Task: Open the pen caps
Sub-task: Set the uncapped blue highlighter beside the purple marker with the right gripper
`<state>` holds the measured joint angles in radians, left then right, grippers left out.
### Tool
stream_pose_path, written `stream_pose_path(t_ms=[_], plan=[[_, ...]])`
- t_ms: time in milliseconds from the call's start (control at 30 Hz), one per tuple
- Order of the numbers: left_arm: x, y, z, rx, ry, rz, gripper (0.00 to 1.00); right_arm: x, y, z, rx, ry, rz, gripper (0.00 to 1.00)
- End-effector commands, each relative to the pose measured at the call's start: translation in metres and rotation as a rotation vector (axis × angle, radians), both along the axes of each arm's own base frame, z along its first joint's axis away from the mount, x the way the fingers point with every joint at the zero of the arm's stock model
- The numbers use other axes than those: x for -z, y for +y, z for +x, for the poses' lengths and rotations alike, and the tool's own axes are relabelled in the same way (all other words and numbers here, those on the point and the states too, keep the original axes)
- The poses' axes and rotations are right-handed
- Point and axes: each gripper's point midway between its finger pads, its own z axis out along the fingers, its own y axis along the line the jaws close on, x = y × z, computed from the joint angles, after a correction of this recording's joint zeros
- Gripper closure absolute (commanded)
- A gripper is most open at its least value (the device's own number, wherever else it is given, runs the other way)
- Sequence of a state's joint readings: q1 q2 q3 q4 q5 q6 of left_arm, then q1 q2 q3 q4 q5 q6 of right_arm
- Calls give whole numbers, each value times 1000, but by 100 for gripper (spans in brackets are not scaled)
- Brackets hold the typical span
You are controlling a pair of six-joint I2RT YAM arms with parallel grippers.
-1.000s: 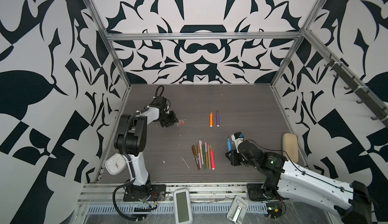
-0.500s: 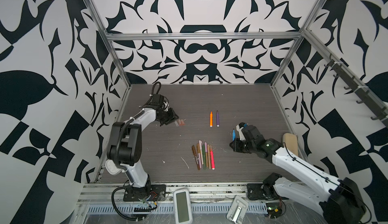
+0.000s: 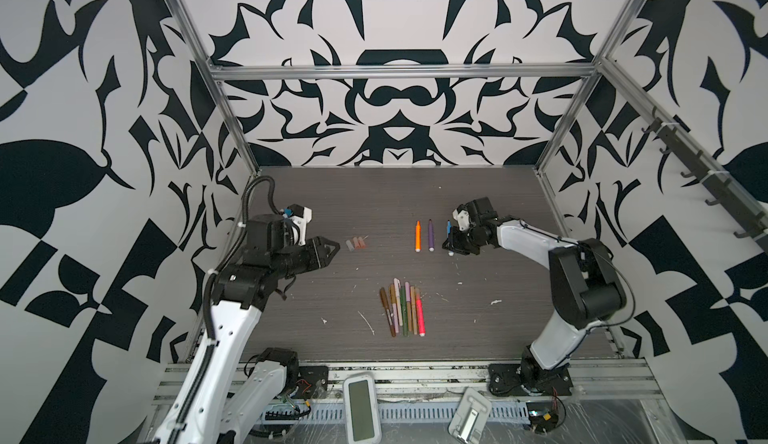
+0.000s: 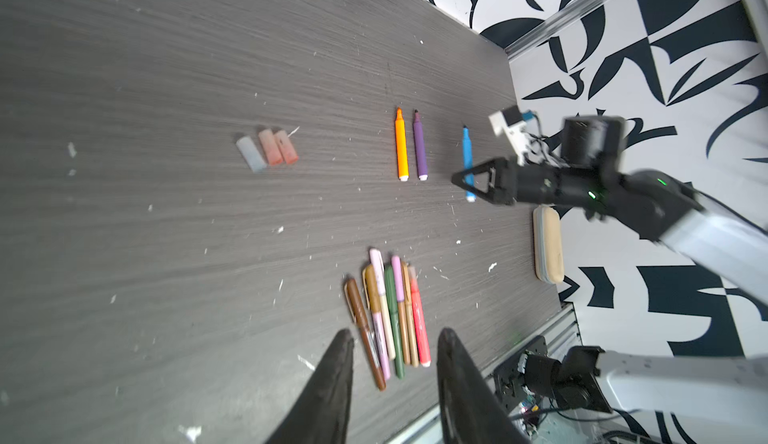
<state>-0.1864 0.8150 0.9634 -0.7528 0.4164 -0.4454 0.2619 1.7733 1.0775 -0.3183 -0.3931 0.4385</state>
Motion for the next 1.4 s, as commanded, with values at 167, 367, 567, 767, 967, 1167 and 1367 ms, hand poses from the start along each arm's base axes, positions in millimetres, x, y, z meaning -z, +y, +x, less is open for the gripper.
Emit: stream_pose_path(t_ms=[167,367,567,767,967,1167,1367], plan=[[10,5,-14,-2,-17,21,59,-12,4,40,-37,-65,57,98],[16,2,-12,16,13,20,59,0,11,45,-49,-13,105,95],[17,4,-10,0,7,27,58,3,14,46,-32,-8,131,88],[20,5,-8,-1,21,26,58,4,14,42,-41,-8,133,66],[22,6,-6,-6,33,23,58,0,14,42,-49,-21,134,58],[24,7,-4,-10,42,26,58,2,16,45,-52,-9,141,58],[25,7,-4,-12,43,27,58,6,21,52,-49,11,160,62]])
